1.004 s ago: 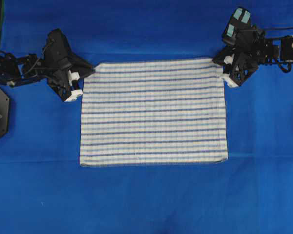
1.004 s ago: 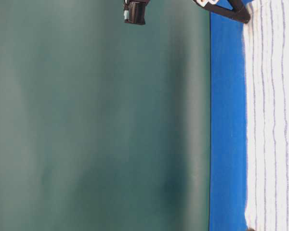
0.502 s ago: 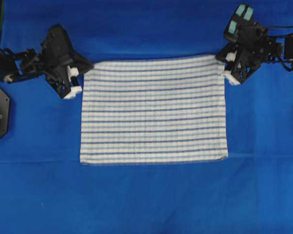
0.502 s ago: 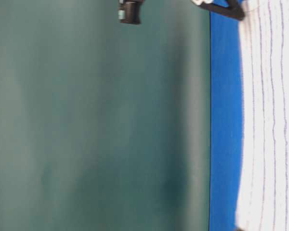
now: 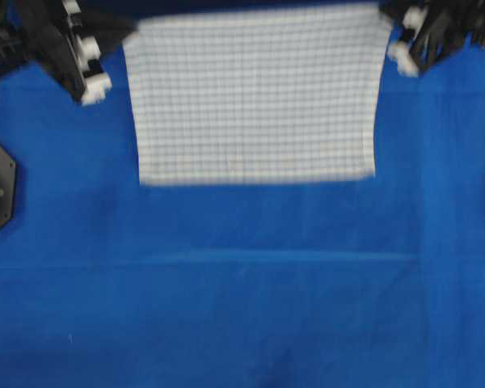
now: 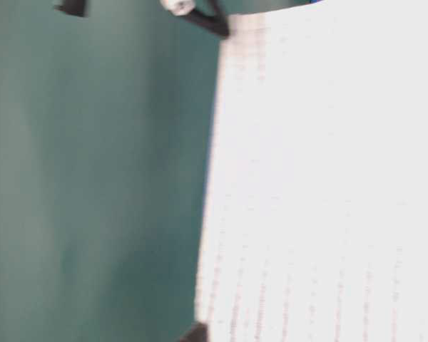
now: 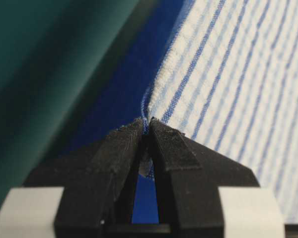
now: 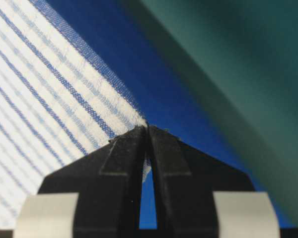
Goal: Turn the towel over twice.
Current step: 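Lift the held top edge up and back with both grippers, then swing the edge down toward the near side and lay the towel flat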
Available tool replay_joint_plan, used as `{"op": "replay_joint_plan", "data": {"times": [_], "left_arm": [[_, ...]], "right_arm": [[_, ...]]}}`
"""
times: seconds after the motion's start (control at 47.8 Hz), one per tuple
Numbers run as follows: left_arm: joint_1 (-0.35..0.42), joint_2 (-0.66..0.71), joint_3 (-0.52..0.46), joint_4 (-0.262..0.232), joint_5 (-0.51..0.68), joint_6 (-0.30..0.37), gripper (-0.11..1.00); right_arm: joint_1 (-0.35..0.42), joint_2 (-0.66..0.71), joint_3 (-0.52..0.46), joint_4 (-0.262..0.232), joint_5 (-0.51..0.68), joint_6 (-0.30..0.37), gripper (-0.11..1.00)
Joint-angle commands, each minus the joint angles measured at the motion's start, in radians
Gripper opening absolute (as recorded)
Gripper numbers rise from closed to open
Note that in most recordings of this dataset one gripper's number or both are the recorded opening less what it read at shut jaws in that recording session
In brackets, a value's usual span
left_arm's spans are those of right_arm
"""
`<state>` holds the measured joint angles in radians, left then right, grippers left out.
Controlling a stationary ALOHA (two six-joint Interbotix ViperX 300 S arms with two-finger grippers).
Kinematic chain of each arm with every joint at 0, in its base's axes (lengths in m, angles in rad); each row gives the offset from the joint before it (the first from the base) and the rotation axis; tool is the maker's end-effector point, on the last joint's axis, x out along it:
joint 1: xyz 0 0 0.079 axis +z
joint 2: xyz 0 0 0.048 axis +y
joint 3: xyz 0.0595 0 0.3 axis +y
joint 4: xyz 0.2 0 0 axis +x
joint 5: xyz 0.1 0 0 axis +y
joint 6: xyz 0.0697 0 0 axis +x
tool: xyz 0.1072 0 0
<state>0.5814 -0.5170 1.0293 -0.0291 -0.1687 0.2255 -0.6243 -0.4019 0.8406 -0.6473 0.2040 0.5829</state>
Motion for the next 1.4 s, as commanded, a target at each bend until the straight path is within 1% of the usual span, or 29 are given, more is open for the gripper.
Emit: {"op": "replay_joint_plan", "data": {"times": [0.0, 0.125, 0.293, 0.753, 0.795, 0.899, 1.004, 1.066, 1.129, 1.171, 1.213, 1.234, 1.276, 1.297, 1.38], "left_arm": [[0.029, -0.044, -0.046, 0.000, 0.006, 0.002, 0.05], [0.041, -0.089, -0.084, 0.002, 0.035, 0.003, 0.05], [0.040, -0.135, -0.127, 0.002, 0.091, 0.003, 0.05], [0.037, -0.164, -0.129, 0.002, 0.092, 0.002, 0.05], [0.035, -0.164, -0.129, 0.002, 0.092, 0.002, 0.05], [0.014, -0.163, -0.120, 0.002, 0.098, 0.000, 0.05], [-0.044, -0.152, -0.084, 0.002, 0.107, -0.003, 0.05], [-0.089, -0.138, -0.055, 0.002, 0.117, -0.012, 0.05], [-0.143, -0.118, -0.026, 0.002, 0.126, -0.043, 0.05], [-0.193, -0.100, 0.005, 0.002, 0.133, -0.064, 0.05], [-0.235, -0.081, 0.031, 0.000, 0.138, -0.069, 0.05], [-0.258, -0.071, 0.041, 0.002, 0.138, -0.069, 0.05], [-0.301, -0.049, 0.067, 0.000, 0.137, -0.072, 0.05], [-0.334, -0.032, 0.084, -0.002, 0.133, -0.075, 0.05], [-0.419, 0.020, 0.120, -0.005, 0.124, -0.100, 0.05]], "right_arm": [[-0.021, -0.037, -0.058, -0.025, 0.025, -0.003, 0.05], [-0.028, -0.066, -0.110, -0.052, 0.057, -0.003, 0.05], [-0.026, -0.101, -0.140, -0.055, 0.075, -0.002, 0.05], [-0.009, -0.236, -0.137, -0.057, 0.141, 0.000, 0.05], [-0.002, -0.239, -0.133, -0.052, 0.153, 0.002, 0.05], [0.048, -0.244, -0.120, -0.040, 0.215, 0.015, 0.05], [0.127, -0.244, -0.081, -0.002, 0.284, 0.023, 0.05], [0.193, -0.244, -0.037, 0.049, 0.314, 0.040, 0.05], [0.247, -0.244, 0.011, 0.091, 0.319, 0.069, 0.05], [0.284, -0.242, 0.043, 0.117, 0.314, 0.097, 0.05], [0.324, -0.239, 0.075, 0.135, 0.307, 0.127, 0.05], [0.354, -0.236, 0.100, 0.144, 0.299, 0.153, 0.05], [0.393, -0.229, 0.129, 0.152, 0.284, 0.192, 0.05], [0.411, -0.224, 0.143, 0.153, 0.276, 0.212, 0.05], [0.483, -0.195, 0.192, 0.155, 0.235, 0.302, 0.05]]}}
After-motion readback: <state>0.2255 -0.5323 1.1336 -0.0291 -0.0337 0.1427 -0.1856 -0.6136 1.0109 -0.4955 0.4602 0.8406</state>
